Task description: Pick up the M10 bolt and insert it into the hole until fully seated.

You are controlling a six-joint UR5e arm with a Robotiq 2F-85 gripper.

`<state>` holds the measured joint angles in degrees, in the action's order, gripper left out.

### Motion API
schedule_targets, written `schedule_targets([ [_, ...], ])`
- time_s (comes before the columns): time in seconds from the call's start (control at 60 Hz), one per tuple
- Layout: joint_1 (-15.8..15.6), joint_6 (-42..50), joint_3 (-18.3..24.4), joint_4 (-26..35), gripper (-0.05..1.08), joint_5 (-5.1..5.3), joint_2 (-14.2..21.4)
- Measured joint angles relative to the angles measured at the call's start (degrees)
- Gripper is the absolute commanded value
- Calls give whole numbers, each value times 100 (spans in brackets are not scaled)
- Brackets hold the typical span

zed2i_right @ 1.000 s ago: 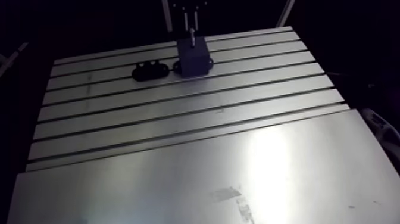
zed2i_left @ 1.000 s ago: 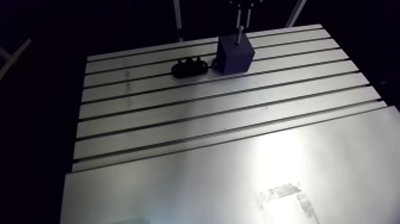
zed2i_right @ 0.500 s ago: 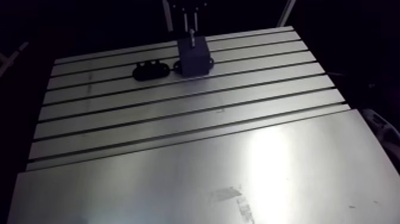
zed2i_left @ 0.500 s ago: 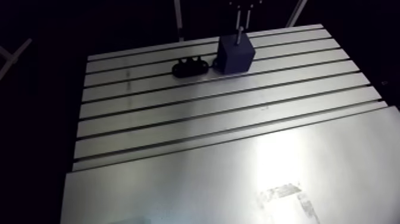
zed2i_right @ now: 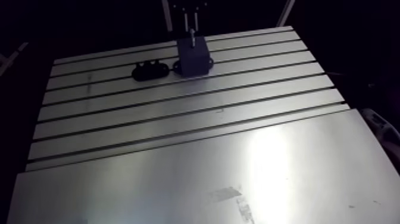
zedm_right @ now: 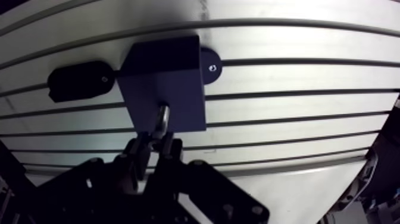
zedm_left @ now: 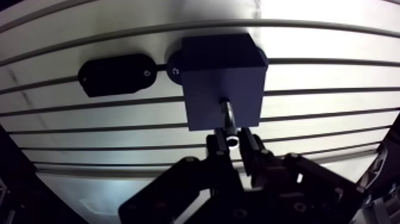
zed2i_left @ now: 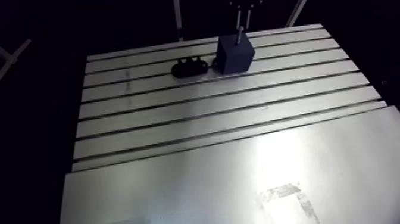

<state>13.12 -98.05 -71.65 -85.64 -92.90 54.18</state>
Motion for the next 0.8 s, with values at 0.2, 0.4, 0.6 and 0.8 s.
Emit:
schedule_targets([
  [0.2,4,0,-1,-1,108,1,0],
  [0.4,-5,0,-15,-2,108,7,-1],
  [0.6,-9,0,-20,-8,108,7,-6],
  [0.8,-10,1,-18,-19,108,5,-14],
])
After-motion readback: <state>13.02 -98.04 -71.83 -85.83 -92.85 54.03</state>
